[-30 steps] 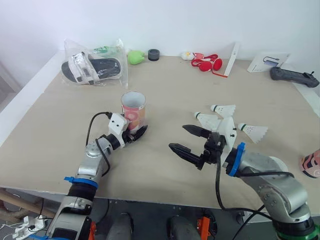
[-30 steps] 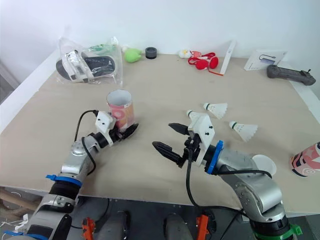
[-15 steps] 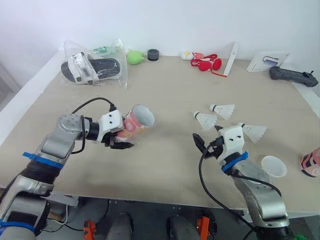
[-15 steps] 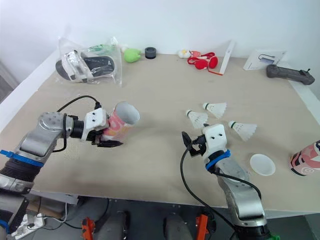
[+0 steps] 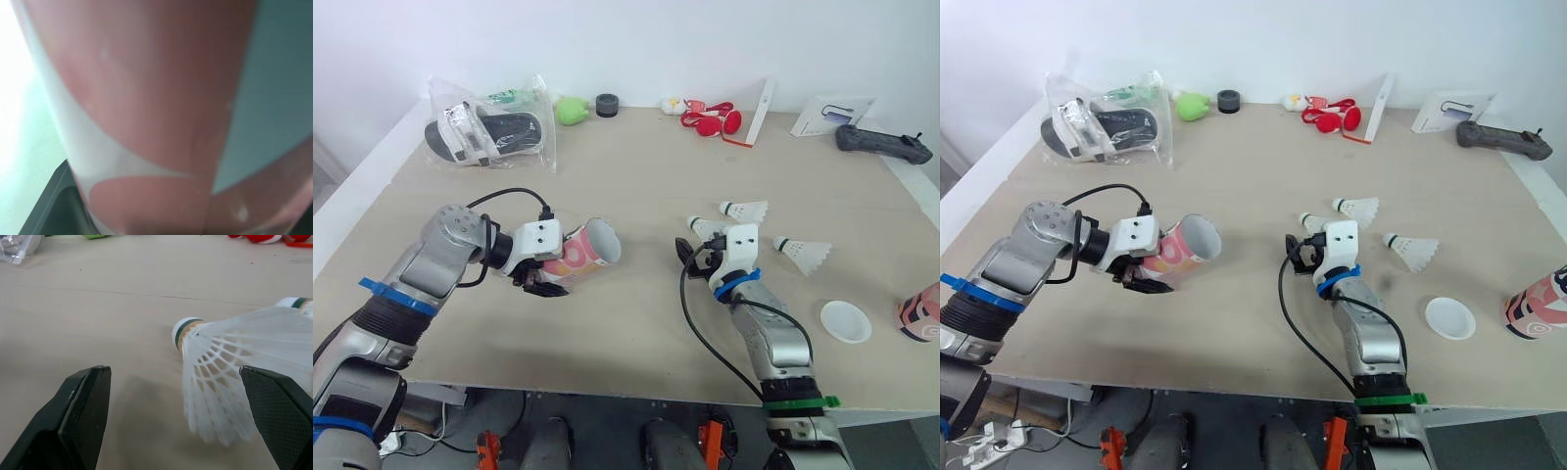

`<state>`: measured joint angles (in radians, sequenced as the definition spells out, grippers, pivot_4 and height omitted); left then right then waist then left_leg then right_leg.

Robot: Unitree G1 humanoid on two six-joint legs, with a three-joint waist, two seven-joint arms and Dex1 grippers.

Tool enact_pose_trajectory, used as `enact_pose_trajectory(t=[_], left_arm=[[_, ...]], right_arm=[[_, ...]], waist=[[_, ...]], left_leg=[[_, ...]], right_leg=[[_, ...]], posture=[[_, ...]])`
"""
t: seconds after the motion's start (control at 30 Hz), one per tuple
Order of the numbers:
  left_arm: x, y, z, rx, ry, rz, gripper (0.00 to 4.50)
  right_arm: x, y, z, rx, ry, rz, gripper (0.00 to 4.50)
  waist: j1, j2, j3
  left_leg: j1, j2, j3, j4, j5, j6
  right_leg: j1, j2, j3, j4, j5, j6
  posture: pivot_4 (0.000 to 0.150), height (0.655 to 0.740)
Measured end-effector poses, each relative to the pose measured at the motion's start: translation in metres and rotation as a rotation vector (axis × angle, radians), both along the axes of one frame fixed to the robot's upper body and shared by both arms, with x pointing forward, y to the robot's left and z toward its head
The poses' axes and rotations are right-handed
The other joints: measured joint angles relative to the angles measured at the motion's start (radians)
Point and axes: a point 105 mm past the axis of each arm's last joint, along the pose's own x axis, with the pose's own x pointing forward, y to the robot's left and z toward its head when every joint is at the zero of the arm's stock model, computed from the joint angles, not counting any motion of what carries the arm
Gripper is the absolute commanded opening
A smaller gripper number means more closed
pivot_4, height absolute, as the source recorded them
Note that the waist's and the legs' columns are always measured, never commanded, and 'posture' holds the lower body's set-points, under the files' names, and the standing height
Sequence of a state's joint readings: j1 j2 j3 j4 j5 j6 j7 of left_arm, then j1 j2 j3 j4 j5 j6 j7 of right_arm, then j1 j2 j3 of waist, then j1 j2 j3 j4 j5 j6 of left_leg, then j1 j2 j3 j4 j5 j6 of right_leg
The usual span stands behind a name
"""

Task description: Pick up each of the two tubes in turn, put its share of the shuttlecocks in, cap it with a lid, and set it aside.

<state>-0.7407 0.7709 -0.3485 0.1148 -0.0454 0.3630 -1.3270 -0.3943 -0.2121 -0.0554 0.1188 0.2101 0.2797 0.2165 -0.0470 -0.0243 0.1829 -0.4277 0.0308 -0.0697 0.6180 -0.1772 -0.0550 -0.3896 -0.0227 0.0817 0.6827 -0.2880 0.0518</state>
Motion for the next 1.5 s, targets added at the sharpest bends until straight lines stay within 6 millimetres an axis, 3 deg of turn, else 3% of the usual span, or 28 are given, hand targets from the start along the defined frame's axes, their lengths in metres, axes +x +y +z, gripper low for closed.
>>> enact_pose_trajectory(t=[0.17, 0.27, 0.4, 0.5, 0.53, 0.57, 0.67, 0.77, 0.9, 1.03, 1.2, 1.23, 1.33, 1.5], left_arm=[[0.001, 0.000, -0.001, 0.002, -0.017, 0.001, 3.16], [0.001, 0.000, -0.001, 0.001, -0.018, 0.003, 3.16], [0.001, 0.000, -0.001, -0.012, -0.020, 0.012, 3.16], [0.001, 0.000, -0.002, -0.029, -0.014, 0.031, 3.16], [0.001, 0.000, -0.002, -0.029, -0.014, 0.030, 3.16], [0.001, 0.000, -0.002, -0.029, -0.013, 0.031, 3.16], [0.001, -0.001, -0.003, -0.030, -0.015, 0.031, 3.16], [0.002, -0.001, -0.005, -0.025, -0.015, 0.037, 3.16], [0.003, -0.003, -0.005, -0.027, -0.018, 0.036, 3.16], [0.003, -0.004, -0.005, -0.029, -0.018, 0.034, 3.16], [0.003, -0.005, -0.005, -0.033, -0.019, 0.034, 3.16], [0.002, -0.005, -0.006, -0.033, -0.016, 0.036, 3.16], [0.001, -0.005, -0.007, -0.032, -0.016, 0.034, 3.16], [0.001, -0.006, -0.007, -0.038, -0.017, 0.034, 3.16]], right_arm=[[0.014, 0.006, 0.001, 0.008, 0.006, 0.003, 1.53], [0.018, 0.010, 0.004, 0.014, -0.011, 0.016, 0.05], [0.015, 0.012, 0.005, -0.004, -0.022, 0.054, 0.01], [-0.003, 0.023, 0.022, -0.041, -0.075, 0.219, 0.01], [-0.017, 0.032, 0.040, -0.075, -0.120, 0.345, 0.01], [-0.021, 0.034, 0.047, -0.089, -0.139, 0.380, 0.01], [-0.064, 0.053, 0.096, -0.241, -0.231, 0.687, 0.01], [-0.093, 0.070, 0.129, -0.362, -0.282, 0.866, 0.01], [-0.106, 0.089, 0.118, -0.413, -0.225, 0.977, 0.01], [-0.104, 0.103, 0.103, -0.474, -0.189, 1.004, 0.01], [-0.094, 0.107, 0.088, -0.527, -0.170, 0.967, 0.01], [-0.092, 0.108, 0.088, -0.536, -0.175, 0.962, 0.55], [-0.092, 0.109, 0.090, -0.534, -0.188, 0.954, 1.45], [-0.092, 0.102, 0.100, -0.483, -0.188, 0.936, 3.79]], waist=[[0.000, 0.000, 0.000], [0.001, 0.000, 0.000], [0.002, 0.001, 0.000], [0.002, 0.002, 0.001], [0.002, 0.005, 0.002], [0.002, 0.005, 0.001], [0.002, 0.007, 0.002], [0.002, 0.008, 0.001], [0.003, 0.006, 0.000], [0.005, 0.006, 0.000], [0.008, 0.006, 0.000], [0.008, 0.006, 0.000], [0.008, 0.006, 0.000], [0.009, 0.006, 0.000]], left_leg=[[0.001, 0.000, 0.000, 0.001, 0.001, 0.001], [0.001, 0.000, 0.000, 0.001, 0.001, 0.001], [0.001, -0.001, 0.000, 0.001, 0.001, 0.001], [0.000, -0.001, 0.000, 0.001, 0.001, 0.001], [0.000, -0.001, 0.000, 0.001, 0.001, 0.001], [0.000, -0.001, 0.000, 0.001, 0.001, 0.001], [0.001, -0.001, -0.001, 0.002, 0.001, 0.001], [0.005, 0.000, -0.001, 0.002, 0.002, 0.002], [0.005, -0.001, -0.001, 0.003, 0.002, 0.003], [0.004, -0.002, -0.001, 0.004, 0.002, 0.003], [0.004, -0.002, -0.001, 0.004, 0.002, 0.003], [0.004, -0.002, -0.001, 0.004, 0.002, 0.003], [0.004, -0.001, -0.001, 0.004, 0.002, 0.003], [0.004, -0.002, -0.001, 0.004, 0.002, 0.003]], right_leg=[[0.001, 0.000, 0.000, 0.000, 0.001, 0.001], [0.001, 0.000, 0.000, 0.000, 0.001, 0.001], [0.001, -0.001, 0.000, 0.000, 0.001, 0.001], [0.001, -0.001, 0.000, 0.000, 0.001, 0.001], [0.001, -0.001, 0.000, 0.000, 0.001, 0.001], [0.001, -0.001, 0.000, 0.000, 0.001, 0.002], [0.002, -0.001, 0.000, 0.000, 0.000, 0.003], [0.006, 0.000, -0.001, 0.000, -0.002, 0.006], [0.007, -0.001, -0.001, 0.000, -0.002, 0.007], [0.007, -0.002, -0.001, 0.000, -0.002, 0.007], [0.007, -0.002, -0.001, 0.000, -0.002, 0.007], [0.007, -0.002, -0.001, 0.000, -0.002, 0.007], [0.007, -0.002, -0.001, 0.000, -0.001, 0.006], [0.007, -0.002, -0.001, 0.000, 0.000, 0.005]], posture=[[0.150, 0.7400], [0.150, 0.7400], [0.150, 0.7400], [0.150, 0.7400], [0.150, 0.7400], [0.150, 0.7400], [0.150, 0.7400], [0.150, 0.7400], [0.150, 0.7400], [0.150, 0.7400], [0.150, 0.7400], [0.150, 0.7400], [0.150, 0.7400], [0.150, 0.7400]])
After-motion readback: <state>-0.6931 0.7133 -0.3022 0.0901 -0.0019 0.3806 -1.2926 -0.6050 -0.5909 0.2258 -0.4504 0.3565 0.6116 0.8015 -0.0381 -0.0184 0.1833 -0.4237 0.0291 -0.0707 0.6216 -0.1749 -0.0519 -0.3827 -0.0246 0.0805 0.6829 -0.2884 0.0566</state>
